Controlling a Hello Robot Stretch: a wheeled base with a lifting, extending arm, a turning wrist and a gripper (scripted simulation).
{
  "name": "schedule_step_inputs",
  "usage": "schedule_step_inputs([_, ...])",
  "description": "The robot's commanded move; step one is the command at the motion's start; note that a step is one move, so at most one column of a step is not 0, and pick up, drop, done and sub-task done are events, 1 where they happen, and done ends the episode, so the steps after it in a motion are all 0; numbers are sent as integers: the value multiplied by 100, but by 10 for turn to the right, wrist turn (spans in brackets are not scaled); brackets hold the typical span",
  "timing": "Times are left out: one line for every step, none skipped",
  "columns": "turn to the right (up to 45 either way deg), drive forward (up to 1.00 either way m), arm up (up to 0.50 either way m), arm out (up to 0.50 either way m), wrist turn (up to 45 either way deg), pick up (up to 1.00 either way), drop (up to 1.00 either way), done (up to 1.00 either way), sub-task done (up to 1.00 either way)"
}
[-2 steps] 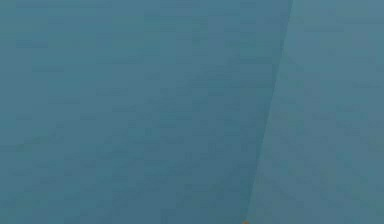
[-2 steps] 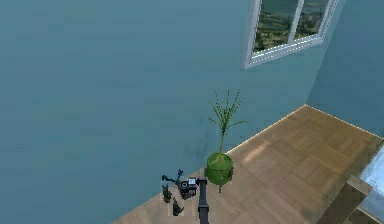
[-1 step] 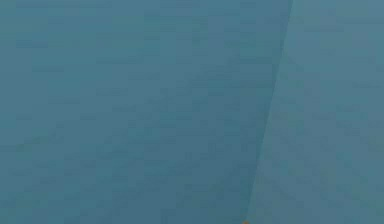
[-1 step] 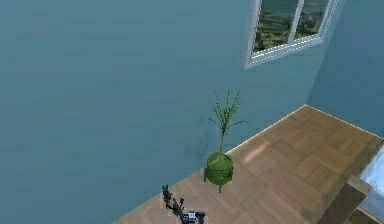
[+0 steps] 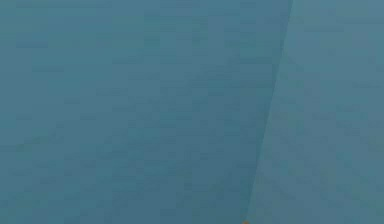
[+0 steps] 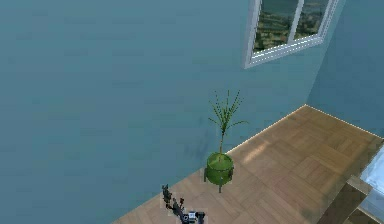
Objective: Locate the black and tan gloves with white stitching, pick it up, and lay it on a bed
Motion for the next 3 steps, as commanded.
schedule_step_inputs([0,0,10,0,0,0,0,0,0])
schedule_step_inputs([0,0,50,0,0,0,0,0,0])
schedule_step_inputs([0,0,36,0,0,0,0,0,0])
